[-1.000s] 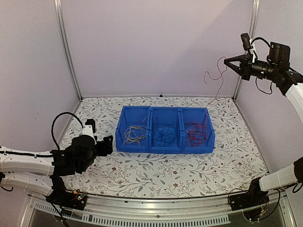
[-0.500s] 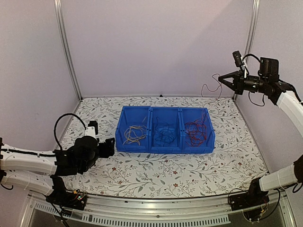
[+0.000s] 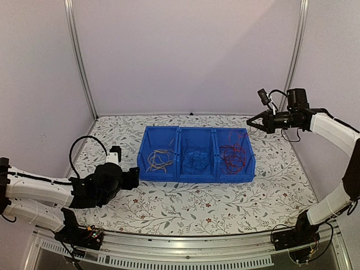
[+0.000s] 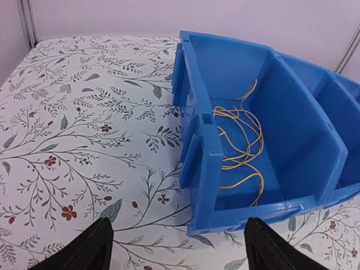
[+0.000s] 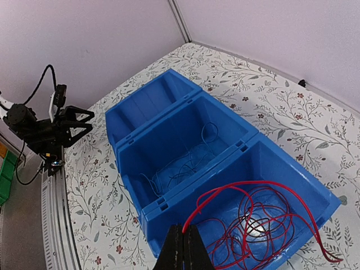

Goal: Untangle the cables

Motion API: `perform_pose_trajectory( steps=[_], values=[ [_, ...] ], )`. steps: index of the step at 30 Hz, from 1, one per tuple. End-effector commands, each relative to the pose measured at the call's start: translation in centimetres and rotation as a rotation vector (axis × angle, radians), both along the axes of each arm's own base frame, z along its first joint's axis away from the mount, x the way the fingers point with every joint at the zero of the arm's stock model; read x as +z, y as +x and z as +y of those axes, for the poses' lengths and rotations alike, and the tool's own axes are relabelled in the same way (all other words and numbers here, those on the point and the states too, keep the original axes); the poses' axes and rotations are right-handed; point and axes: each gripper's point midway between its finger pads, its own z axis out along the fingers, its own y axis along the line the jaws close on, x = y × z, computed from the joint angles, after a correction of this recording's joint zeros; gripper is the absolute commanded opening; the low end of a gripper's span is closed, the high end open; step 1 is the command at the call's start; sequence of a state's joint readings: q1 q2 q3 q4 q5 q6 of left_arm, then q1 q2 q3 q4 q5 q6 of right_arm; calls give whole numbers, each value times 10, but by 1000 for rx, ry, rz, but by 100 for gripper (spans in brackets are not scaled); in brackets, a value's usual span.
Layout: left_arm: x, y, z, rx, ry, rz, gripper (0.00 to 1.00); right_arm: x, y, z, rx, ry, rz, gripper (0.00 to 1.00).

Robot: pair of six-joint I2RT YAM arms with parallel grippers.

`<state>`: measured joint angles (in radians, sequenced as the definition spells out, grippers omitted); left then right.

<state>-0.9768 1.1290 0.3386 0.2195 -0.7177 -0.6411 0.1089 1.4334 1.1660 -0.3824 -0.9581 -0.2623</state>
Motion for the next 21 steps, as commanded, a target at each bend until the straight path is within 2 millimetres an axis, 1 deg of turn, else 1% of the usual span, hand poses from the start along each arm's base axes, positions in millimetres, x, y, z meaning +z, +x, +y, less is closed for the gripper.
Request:
perform_pose_trajectory(
  steps=[1, 3, 6, 10, 12, 14, 18, 20, 21],
  values=[
    [14, 7, -9, 0, -40, -17, 82, -58, -6, 12, 13, -87, 94, 0],
    [14, 7, -9, 1, -39, -17, 82, -79, -8, 16, 16, -139, 99, 0],
    [14, 6, -8, 1, -34, -16, 82, -93, -5, 17, 11, -168, 117, 0],
    [14, 6, -8, 2, -28, -15, 83, -99, -3, 19, 17, -175, 140, 0],
    [14, 6, -8, 4, -26, -15, 83, -99, -8, 27, 44, -193, 142, 0],
    [14, 7, -8, 5, -27, -16, 83, -98, -23, 45, 113, -224, 136, 0],
    [15, 8, -9, 4, -19, -18, 83, -97, -72, 85, 320, -270, 123, 0],
    [15, 9, -9, 5, -16, -17, 83, -92, -85, 93, 371, -265, 98, 0],
    [14, 9, -10, 5, -16, -15, 83, -90, -86, 94, 372, -264, 88, 0]
  ],
)
